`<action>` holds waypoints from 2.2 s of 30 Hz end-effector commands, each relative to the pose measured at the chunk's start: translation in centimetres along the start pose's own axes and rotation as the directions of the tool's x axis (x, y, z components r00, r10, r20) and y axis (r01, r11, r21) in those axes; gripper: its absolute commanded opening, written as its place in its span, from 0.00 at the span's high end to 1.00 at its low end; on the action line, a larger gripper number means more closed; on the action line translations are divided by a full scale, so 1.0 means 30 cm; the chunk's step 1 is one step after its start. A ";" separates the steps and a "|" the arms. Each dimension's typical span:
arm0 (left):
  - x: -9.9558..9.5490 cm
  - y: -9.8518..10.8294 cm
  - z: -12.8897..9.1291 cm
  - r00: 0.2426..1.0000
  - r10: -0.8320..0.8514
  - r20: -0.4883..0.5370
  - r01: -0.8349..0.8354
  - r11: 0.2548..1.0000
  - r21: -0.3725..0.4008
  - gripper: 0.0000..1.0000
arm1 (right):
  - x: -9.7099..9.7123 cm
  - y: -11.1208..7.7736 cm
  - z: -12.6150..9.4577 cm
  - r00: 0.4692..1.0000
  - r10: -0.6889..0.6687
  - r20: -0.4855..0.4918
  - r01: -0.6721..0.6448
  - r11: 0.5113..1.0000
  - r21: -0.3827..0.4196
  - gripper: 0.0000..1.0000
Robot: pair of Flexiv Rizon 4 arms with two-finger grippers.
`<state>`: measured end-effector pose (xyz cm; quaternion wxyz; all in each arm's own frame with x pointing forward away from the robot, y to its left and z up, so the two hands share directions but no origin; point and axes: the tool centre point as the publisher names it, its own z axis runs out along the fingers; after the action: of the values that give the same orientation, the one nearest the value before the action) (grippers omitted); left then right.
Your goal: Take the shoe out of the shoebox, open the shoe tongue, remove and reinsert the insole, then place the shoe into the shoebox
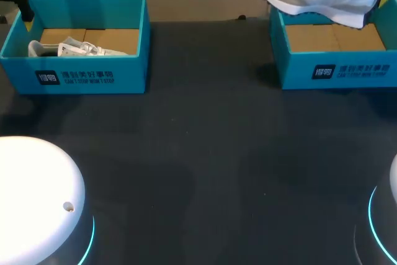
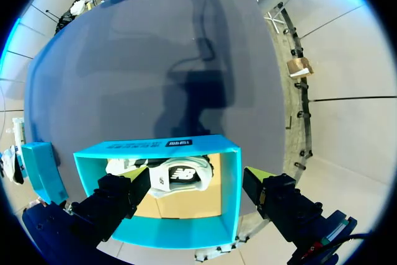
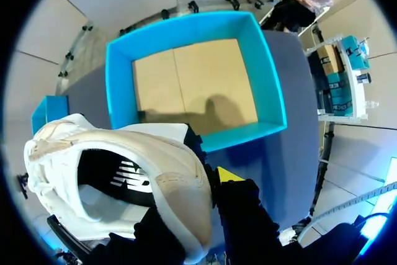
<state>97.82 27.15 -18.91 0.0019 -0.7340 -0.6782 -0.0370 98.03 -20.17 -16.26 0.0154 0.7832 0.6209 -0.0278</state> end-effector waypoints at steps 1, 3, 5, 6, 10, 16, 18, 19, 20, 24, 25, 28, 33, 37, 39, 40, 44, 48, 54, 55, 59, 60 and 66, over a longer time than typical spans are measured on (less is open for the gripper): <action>-0.001 -0.006 -0.003 1.000 0.000 -0.003 0.000 1.000 -0.003 0.00 | -0.004 -0.016 0.000 1.000 0.001 -0.005 -0.001 0.989 -0.150 1.00; -0.001 -0.006 -0.003 1.000 0.000 -0.003 0.000 1.000 -0.003 0.00 | -0.004 -0.016 0.000 1.000 0.001 -0.005 -0.001 0.989 -0.150 1.00; -0.001 -0.006 -0.003 1.000 0.000 -0.003 0.000 1.000 -0.003 0.00 | -0.004 -0.016 0.000 1.000 0.001 -0.005 -0.001 0.989 -0.150 1.00; -0.001 -0.006 -0.003 1.000 0.000 -0.003 0.000 1.000 -0.003 0.00 | -0.004 -0.016 0.000 1.000 0.001 -0.005 -0.001 0.989 -0.150 1.00; -0.001 -0.006 -0.003 1.000 0.000 -0.003 0.000 1.000 -0.003 0.00 | 0.011 -0.089 0.009 1.000 0.008 0.016 -0.005 0.990 -0.139 1.00; -0.001 -0.006 -0.003 1.000 0.000 -0.003 0.000 1.000 -0.003 0.00 | 0.050 -0.212 0.027 1.000 0.010 0.014 -0.008 0.990 -0.138 1.00; -0.001 -0.006 -0.003 1.000 0.000 -0.003 0.000 1.000 -0.003 0.00 | 0.073 -0.258 0.035 1.000 0.005 -0.002 -0.006 0.988 -0.156 1.00; -0.001 -0.006 -0.003 1.000 0.000 -0.003 0.000 1.000 -0.003 0.00 | 0.090 -0.282 0.042 1.000 0.010 0.006 -0.009 0.987 -0.161 1.00; -0.001 -0.006 -0.003 1.000 0.000 -0.003 0.000 1.000 -0.003 0.00 | 0.104 -0.302 0.049 1.000 0.006 0.004 -0.005 0.987 -0.163 1.00; -0.001 -0.006 -0.003 1.000 0.000 -0.003 0.000 1.000 -0.003 0.00 | 0.170 -0.395 0.083 1.000 0.015 0.020 -0.011 0.985 -0.171 1.00; -0.001 -0.006 -0.003 1.000 0.000 -0.003 0.000 1.000 -0.003 0.00 | 0.187 -0.418 0.092 0.999 0.022 0.027 -0.017 0.985 -0.173 1.00; -0.001 -0.006 -0.003 1.000 0.000 -0.003 0.000 1.000 -0.003 0.00 | 0.234 -0.480 0.119 0.999 0.023 0.029 -0.018 0.984 -0.178 1.00; -0.001 -0.006 -0.003 1.000 0.000 -0.003 0.000 1.000 -0.003 0.00 | 0.292 -0.545 0.162 0.999 0.024 0.025 -0.020 0.986 -0.165 1.00; -0.001 -0.006 -0.003 1.000 0.000 -0.003 0.000 1.000 -0.003 0.00 | 0.292 -0.545 0.162 0.999 0.024 0.025 -0.020 0.986 -0.165 1.00; -0.001 -0.006 -0.003 1.000 0.000 -0.003 0.000 1.000 -0.003 0.00 | 0.292 -0.545 0.162 0.999 0.024 0.025 -0.020 0.986 -0.165 1.00; -0.001 -0.006 -0.003 1.000 0.000 -0.003 0.000 1.000 -0.003 0.00 | 0.292 -0.545 0.162 0.999 0.024 0.025 -0.020 0.986 -0.165 1.00; -0.001 -0.006 -0.003 1.000 0.000 -0.003 0.000 1.000 -0.003 0.00 | 0.292 -0.545 0.162 0.999 0.024 0.025 -0.020 0.986 -0.165 1.00; -0.001 -0.006 -0.003 1.000 0.000 -0.003 0.000 1.000 -0.003 0.00 | 0.292 -0.545 0.162 0.999 0.024 0.025 -0.020 0.986 -0.165 1.00; -0.001 -0.006 -0.003 1.000 0.000 -0.003 0.000 1.000 -0.003 0.00 | 0.325 -0.578 0.190 0.999 -0.005 0.037 0.011 0.988 -0.151 1.00; -0.001 -0.006 -0.003 1.000 0.000 -0.003 0.000 1.000 -0.003 0.00 | 0.337 -0.596 0.201 0.999 -0.006 0.040 0.011 0.989 -0.148 1.00; -0.001 -0.006 -0.003 1.000 0.000 -0.003 0.000 1.000 -0.003 0.00 | 0.376 -0.689 0.236 0.999 -0.013 0.048 0.020 0.988 -0.154 1.00; -0.001 -0.006 -0.003 1.000 0.000 -0.003 0.000 1.000 -0.003 0.00 | 0.388 -0.713 0.243 0.999 -0.024 0.041 0.030 0.987 -0.160 1.00; -0.001 -0.006 -0.003 1.000 0.000 -0.003 0.000 1.000 -0.003 0.00 | 0.449 -0.839 0.314 0.997 -0.038 0.066 0.046 0.990 -0.130 1.00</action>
<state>97.81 27.16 -18.90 0.0019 -0.7339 -0.6782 -0.0370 77.23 -2.90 -25.29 0.0762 0.7669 0.6370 -0.0142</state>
